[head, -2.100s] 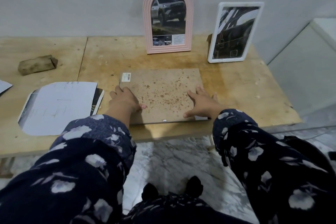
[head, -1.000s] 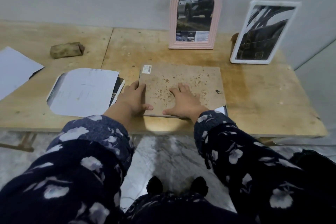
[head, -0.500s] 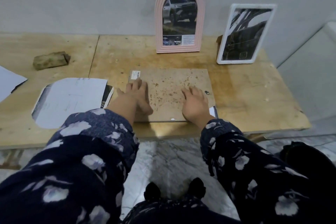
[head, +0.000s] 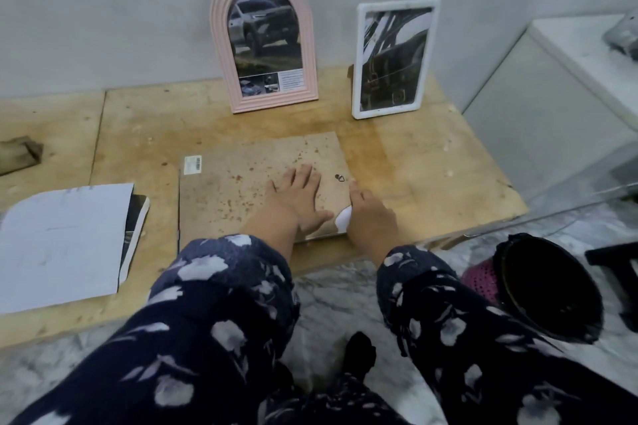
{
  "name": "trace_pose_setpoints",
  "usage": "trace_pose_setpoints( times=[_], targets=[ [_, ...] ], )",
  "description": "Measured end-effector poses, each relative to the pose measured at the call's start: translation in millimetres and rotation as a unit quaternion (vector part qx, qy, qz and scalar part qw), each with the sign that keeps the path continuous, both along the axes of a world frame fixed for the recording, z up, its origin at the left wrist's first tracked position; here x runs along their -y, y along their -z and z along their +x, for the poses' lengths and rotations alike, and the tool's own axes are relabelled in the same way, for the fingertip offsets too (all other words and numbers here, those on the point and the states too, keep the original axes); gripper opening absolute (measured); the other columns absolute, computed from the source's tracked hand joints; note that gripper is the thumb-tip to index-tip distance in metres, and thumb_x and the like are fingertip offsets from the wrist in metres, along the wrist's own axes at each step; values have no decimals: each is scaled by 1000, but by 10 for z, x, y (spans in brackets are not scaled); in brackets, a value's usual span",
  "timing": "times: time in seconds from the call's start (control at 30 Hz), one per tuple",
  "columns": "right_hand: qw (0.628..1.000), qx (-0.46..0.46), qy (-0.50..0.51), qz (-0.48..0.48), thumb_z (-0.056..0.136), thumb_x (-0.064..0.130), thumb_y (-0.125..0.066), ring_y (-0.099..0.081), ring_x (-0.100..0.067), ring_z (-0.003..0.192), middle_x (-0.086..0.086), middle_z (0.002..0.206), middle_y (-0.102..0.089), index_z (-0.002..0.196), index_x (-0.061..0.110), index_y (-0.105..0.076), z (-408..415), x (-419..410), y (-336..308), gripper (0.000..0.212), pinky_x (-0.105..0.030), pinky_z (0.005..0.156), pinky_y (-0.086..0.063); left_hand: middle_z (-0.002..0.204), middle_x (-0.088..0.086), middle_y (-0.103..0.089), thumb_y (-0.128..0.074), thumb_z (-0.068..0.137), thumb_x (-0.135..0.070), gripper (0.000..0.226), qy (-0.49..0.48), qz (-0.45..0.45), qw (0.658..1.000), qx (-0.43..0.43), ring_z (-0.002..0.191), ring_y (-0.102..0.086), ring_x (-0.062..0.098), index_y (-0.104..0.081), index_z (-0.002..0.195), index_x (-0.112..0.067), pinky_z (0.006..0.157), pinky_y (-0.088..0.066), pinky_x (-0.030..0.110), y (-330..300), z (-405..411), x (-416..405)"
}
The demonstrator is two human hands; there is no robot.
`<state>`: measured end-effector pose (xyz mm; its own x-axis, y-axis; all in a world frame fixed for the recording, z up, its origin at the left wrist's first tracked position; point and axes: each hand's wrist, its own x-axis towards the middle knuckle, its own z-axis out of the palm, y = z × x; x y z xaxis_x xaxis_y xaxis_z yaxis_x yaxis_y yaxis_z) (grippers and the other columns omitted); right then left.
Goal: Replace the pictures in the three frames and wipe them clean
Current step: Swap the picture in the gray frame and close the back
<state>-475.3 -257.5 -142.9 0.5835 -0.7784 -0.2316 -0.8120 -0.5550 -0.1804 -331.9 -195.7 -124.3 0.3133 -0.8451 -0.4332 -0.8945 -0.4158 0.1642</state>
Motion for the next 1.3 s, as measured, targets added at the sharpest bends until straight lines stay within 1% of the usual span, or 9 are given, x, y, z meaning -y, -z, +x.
trace_pose_setpoints(
  times=[0.23,0.5,0.57,0.7,0.83,1.0,1.13,1.23,1.3],
  targets=[
    [998,-24,-43,27,91,10,-39,-50,-27,119,3,148,-37,154,26,-8,-49,102,-42,72,-38,87,-45,160,-5,0,-51,73,-79,104,-4,29,999,37,144,-7,31,-9,152,-26,112,-20,59,-70,-39,106],
    [991,-87,-74,72,93,12,-41,-55,-27,109,-7,125,-56,154,27,-8,13,316,-207,71,-35,83,-44,153,-3,-15,-60,73,-74,96,4,55,998,32,138,-16,28,-22,148,-27,104,-35,55,-155,14,179],
    [987,-111,-81,87,94,14,-41,-53,-25,115,-6,128,-54,154,29,-10,46,358,-277,69,-36,91,-45,149,-3,-19,-62,73,-72,94,6,64,998,27,136,-19,28,-25,146,-28,101,-37,54,-179,23,197],
    [984,-111,-51,131,90,12,-42,-53,-23,118,2,131,-55,147,37,-31,97,502,-375,63,-36,101,-42,147,-3,-22,-65,73,-70,92,3,62,998,22,134,-21,27,-26,145,-29,98,-39,51,-152,27,186],
    [987,5,21,162,89,17,-50,-56,-19,117,8,133,-58,128,29,-59,165,683,-378,42,-37,102,-45,139,-3,-30,-63,81,-58,74,-12,19,999,37,129,-28,26,-33,142,-30,96,-39,48,-150,86,253],
    [978,65,12,198,91,12,-42,-52,-29,119,-9,139,-48,149,24,-27,429,701,-272,62,-44,100,-45,143,2,-29,-62,86,-48,67,-52,-6,998,43,131,-28,27,-31,141,-25,100,-35,48,-157,182,464],
    [985,0,-1,171,95,11,-37,-39,-32,132,-11,154,-24,154,22,-1,525,728,-173,70,-44,106,-38,158,3,-6,-73,74,-55,107,-67,35,996,42,144,-12,29,-10,152,-19,110,-25,56,-223,340,567],
    [989,-3,-33,142,95,11,-33,-44,-30,122,-10,145,-38,154,22,3,490,722,-119,70,-41,98,-42,161,-1,17,-75,71,-58,126,-45,88,994,43,148,8,26,12,153,-17,115,-12,59,-252,436,675],
    [993,-3,-52,110,94,7,-33,-49,-29,115,-8,136,-48,154,22,3,453,711,-104,72,-38,91,-44,160,-3,19,-75,70,-59,130,-28,108,993,42,148,9,25,16,152,-16,116,-12,59,-235,463,747]
  ],
)
